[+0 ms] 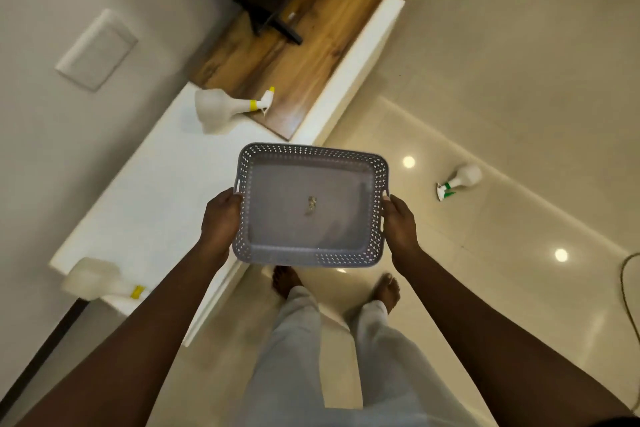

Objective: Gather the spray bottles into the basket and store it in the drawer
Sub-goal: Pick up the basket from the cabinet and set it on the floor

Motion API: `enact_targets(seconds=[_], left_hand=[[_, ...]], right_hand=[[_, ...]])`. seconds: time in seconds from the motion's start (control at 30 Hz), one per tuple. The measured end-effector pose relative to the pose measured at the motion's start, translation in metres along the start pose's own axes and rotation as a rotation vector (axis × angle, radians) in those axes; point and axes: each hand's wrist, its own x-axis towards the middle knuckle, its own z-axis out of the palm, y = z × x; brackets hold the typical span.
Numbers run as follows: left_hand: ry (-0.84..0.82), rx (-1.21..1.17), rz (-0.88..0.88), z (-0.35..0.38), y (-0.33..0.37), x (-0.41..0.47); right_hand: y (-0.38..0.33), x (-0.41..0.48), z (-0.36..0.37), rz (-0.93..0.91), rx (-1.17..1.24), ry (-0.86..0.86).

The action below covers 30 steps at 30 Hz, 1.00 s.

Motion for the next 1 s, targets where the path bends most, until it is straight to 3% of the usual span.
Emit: enact_targets(seconds=[0.53, 1.0], left_hand=[[-0.272, 0.33, 0.104, 0.269, -0.012, -0.081], [-0.317, 0.479, 0.092, 0.456, -0.137, 0.012]], right_hand=[[0.131, 0.005, -0.263, 0.14, 0.212, 0.244], [0.315, 0.158, -0.322, 0.269, 0.221, 0.251]])
